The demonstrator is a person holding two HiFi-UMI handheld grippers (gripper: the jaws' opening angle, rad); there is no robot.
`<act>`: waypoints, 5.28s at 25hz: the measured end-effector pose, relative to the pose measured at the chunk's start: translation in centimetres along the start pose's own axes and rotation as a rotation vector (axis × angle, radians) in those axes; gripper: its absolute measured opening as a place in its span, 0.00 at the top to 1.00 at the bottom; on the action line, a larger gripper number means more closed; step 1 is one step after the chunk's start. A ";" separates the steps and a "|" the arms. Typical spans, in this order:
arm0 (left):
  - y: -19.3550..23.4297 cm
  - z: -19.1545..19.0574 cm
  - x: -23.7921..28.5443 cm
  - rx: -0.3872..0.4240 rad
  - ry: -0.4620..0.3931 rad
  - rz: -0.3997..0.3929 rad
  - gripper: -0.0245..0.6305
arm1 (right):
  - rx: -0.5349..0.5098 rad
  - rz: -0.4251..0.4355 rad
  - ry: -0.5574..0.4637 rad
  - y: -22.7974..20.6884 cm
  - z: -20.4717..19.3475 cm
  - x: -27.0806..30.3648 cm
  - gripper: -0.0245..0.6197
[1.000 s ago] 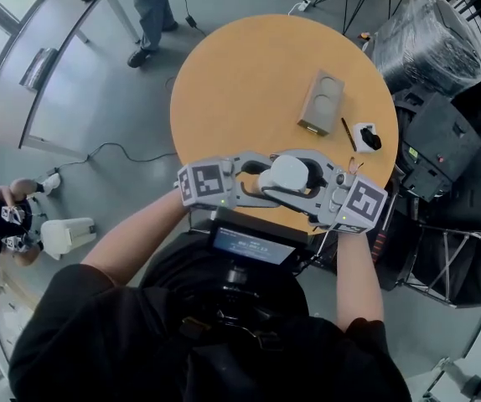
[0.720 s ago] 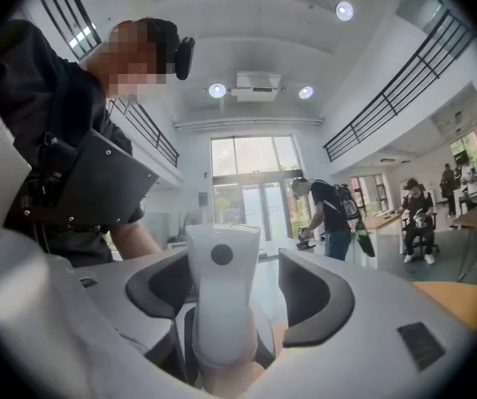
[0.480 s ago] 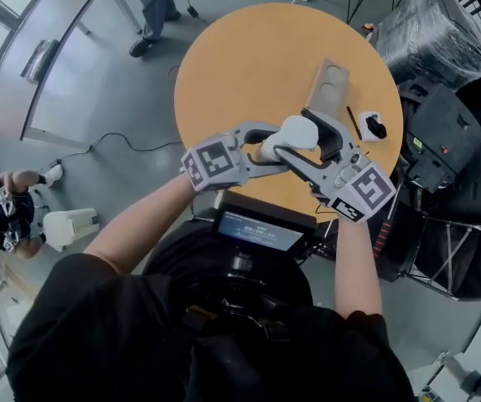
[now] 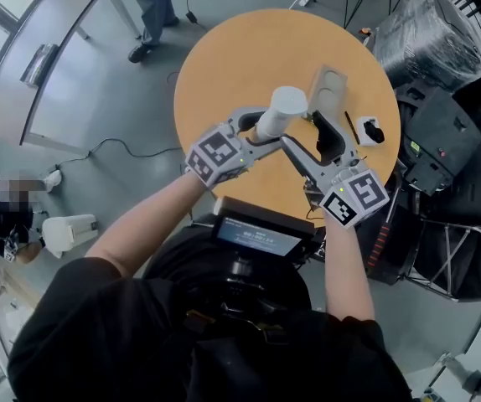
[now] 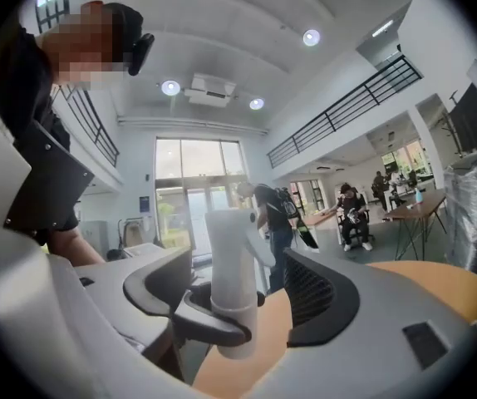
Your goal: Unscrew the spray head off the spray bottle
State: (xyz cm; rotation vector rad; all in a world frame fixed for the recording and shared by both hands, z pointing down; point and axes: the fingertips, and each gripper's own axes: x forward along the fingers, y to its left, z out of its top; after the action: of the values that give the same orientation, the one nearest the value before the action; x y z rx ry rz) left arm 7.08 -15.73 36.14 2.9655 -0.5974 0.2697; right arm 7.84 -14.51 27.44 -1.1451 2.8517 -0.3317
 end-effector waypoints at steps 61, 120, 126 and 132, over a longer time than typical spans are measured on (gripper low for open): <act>-1.7 4.0 0.7 0.098 -0.085 -0.234 0.49 | -0.101 0.136 -0.010 1.3 3.6 2.8 0.60; 5.1 -18.5 2.3 0.062 -0.136 -0.144 0.49 | 0.287 -0.074 0.693 -12.0 -30.8 5.1 0.60; 6.9 -23.1 4.4 0.039 -0.121 -0.143 0.49 | 0.334 -0.126 0.758 -14.3 -37.1 6.4 0.60; 7.9 -27.5 6.0 0.015 -0.114 -0.121 0.49 | 0.373 -0.138 0.787 -15.7 -42.0 6.4 0.60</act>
State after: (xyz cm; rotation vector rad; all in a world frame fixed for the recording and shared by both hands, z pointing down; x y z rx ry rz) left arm 5.22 -21.48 64.70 3.0322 -0.4263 0.0948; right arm 8.53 -22.39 71.98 -1.3442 3.0599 -1.5541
